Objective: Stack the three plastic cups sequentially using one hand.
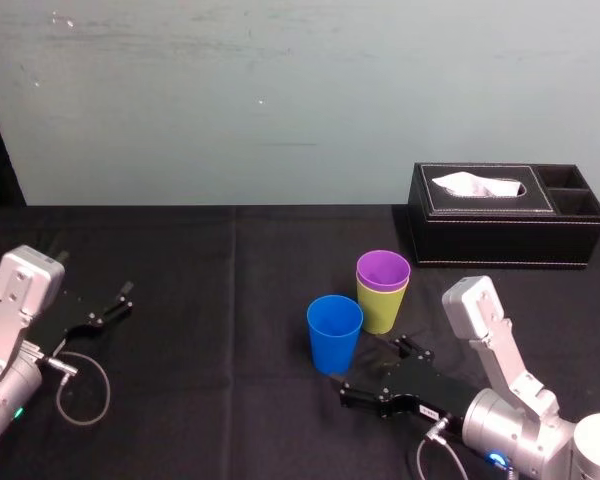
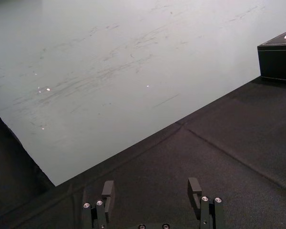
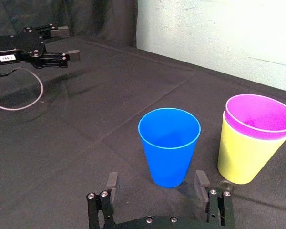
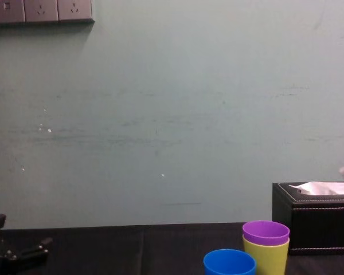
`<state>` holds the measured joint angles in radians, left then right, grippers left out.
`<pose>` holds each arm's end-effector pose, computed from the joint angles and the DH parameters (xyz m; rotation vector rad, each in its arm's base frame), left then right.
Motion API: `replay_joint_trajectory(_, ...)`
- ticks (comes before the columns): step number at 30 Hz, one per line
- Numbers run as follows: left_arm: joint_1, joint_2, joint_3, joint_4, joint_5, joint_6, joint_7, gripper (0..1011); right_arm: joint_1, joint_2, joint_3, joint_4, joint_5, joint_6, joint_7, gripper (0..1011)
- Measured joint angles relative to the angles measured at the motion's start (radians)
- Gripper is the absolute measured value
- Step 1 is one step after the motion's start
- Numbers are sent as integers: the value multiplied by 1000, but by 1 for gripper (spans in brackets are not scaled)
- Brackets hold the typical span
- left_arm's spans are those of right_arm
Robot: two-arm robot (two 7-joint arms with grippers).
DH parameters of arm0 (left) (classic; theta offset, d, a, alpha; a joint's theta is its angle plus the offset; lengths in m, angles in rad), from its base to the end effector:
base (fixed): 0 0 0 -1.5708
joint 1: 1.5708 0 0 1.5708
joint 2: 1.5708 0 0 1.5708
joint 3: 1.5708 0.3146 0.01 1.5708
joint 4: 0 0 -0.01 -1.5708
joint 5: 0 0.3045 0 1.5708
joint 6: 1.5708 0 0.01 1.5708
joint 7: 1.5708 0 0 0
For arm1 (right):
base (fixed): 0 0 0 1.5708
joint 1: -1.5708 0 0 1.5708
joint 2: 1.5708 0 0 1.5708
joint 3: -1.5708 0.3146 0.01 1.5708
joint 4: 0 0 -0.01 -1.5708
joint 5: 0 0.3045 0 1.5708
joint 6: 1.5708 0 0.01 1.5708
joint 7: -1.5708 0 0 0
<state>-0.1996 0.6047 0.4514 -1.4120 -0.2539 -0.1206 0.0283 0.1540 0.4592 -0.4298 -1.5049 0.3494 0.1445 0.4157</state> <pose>0.3581 0.0978 -0.3213 0.3044 -0.2852 1.2480 0.3468 -0.0326 -0.3212 -0.2730 0.0898 -0.8001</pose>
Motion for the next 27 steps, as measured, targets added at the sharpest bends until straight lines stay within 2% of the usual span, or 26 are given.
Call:
replay_joint_trajectory(16,0,0,0,0,0,0,0,1000,52,-56,-9,87,-34,-38,11,1003)
replay_joint_trajectory(27,0,0,0,0,0,0,0,1000,82,-87,-14,143,-38,-59,29,1003)
